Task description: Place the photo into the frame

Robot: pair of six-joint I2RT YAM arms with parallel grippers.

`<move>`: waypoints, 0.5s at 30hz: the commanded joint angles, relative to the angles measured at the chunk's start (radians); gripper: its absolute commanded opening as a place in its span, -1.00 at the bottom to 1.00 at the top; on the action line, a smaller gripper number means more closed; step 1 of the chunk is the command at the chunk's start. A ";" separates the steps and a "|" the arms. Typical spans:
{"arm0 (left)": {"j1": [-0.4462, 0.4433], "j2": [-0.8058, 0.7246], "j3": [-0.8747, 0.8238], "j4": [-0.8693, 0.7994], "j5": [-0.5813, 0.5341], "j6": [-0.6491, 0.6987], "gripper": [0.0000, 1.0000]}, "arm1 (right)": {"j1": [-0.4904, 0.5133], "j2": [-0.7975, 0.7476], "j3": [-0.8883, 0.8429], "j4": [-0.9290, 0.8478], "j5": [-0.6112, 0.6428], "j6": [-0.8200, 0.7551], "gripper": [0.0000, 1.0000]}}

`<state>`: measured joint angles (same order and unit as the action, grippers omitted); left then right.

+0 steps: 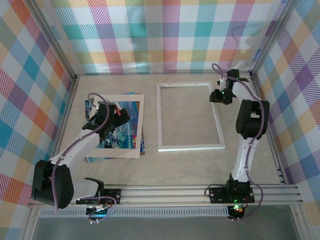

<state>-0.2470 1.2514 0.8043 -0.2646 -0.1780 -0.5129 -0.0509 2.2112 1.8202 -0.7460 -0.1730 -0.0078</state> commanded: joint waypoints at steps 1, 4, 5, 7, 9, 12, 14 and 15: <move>0.052 -0.034 -0.009 -0.045 -0.013 -0.032 0.99 | 0.019 -0.154 -0.030 -0.016 0.025 0.095 0.08; 0.117 -0.045 -0.038 -0.042 0.024 -0.059 0.99 | 0.062 -0.258 -0.105 0.002 -0.001 0.164 0.10; 0.143 -0.050 -0.050 -0.040 0.040 -0.071 0.99 | 0.088 -0.290 -0.137 0.016 -0.008 0.186 0.11; 0.193 -0.057 -0.079 -0.025 0.081 -0.093 0.99 | 0.151 -0.346 -0.197 0.047 -0.013 0.230 0.12; 0.243 -0.061 -0.110 -0.005 0.122 -0.119 0.99 | 0.233 -0.380 -0.238 0.068 -0.006 0.269 0.12; 0.296 -0.060 -0.155 0.045 0.171 -0.158 0.99 | 0.366 -0.400 -0.269 0.104 -0.002 0.324 0.12; 0.311 -0.058 -0.176 0.066 0.182 -0.170 0.99 | 0.450 -0.395 -0.272 0.121 0.018 0.361 0.12; 0.313 -0.058 -0.185 0.076 0.184 -0.175 0.99 | 0.495 -0.387 -0.270 0.125 0.025 0.383 0.12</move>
<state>0.0498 1.2057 0.6411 -0.2443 -0.0463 -0.6441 0.3630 1.8099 1.5673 -0.6441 -0.1574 0.2840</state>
